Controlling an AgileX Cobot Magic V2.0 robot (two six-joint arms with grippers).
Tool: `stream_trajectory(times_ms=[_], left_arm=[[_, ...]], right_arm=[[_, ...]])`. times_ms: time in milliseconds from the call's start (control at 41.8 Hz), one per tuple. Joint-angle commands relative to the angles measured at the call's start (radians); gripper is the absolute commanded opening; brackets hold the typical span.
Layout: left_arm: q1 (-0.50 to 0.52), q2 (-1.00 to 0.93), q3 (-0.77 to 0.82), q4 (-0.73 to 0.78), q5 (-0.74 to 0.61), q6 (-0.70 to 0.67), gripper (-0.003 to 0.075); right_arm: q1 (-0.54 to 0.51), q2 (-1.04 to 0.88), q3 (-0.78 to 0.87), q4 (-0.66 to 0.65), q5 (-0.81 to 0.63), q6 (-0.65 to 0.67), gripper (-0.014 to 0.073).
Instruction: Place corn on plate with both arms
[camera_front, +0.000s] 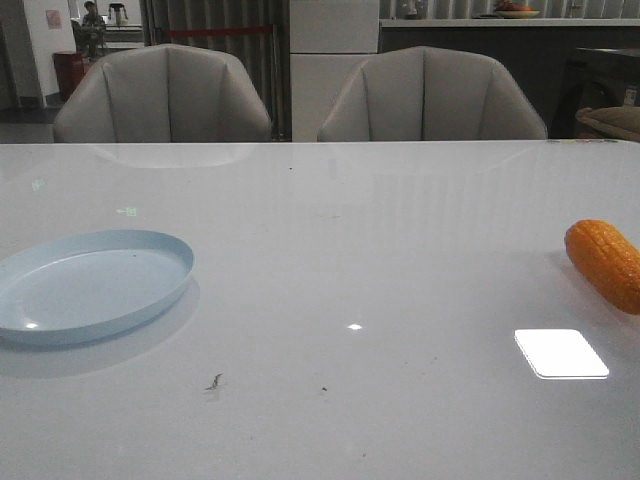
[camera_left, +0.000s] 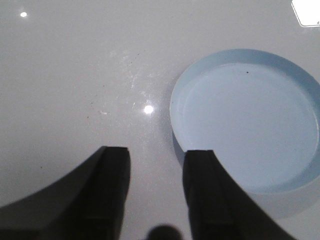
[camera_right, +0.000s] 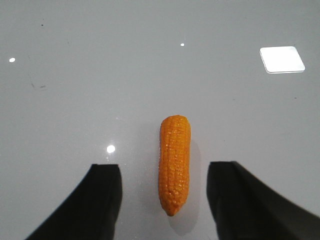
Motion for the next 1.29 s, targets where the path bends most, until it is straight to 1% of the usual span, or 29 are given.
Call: stream_trajectory(times_ms=[0, 168, 287, 479, 599, 718, 934, 1030, 1269], left_arm=[[0.0, -0.011, -0.034, -0.058, -0.1, -0.008, 0.0449], [0.0, 0.012, -0.09, -0.083, -0.016, -0.008, 0.0448], [0.0, 0.08, -0.193, -0.083, 0.075, -0.008, 0.0449], [0.0, 0.278, -0.403, -0.083, 0.291, -0.008, 0.0449], [0.0, 0.437, -0.521, -0.083, 0.377, -0.008, 0.0448], [0.0, 0.563, -0.613, -0.083, 0.413, -0.008, 0.0448], [0.0, 0.742, -0.73, -0.071, 0.423, -0.008, 0.0447], [0.0, 0.787, -0.754, -0.071, 0.437, -0.008, 0.0447], [0.0, 0.854, -0.754, -0.071, 0.457, -0.008, 0.0447]], right_arm=[[-0.004, 0.005, -0.038, -0.013, -0.042, 0.002, 0.0539], [-0.004, 0.021, -0.038, -0.012, -0.03, 0.002, 0.0539], [-0.004, 0.021, -0.038, -0.012, -0.033, 0.002, 0.0539], [-0.004, 0.021, -0.038, -0.012, -0.033, 0.002, 0.0539], [-0.004, 0.021, -0.038, -0.012, -0.032, 0.002, 0.0539], [-0.004, 0.021, -0.038, -0.012, -0.03, 0.002, 0.0539], [-0.004, 0.021, -0.038, -0.012, -0.029, 0.002, 0.0539], [-0.004, 0.021, -0.038, -0.012, -0.029, 0.002, 0.0539], [-0.004, 0.021, -0.038, -0.012, -0.028, 0.002, 0.0539]])
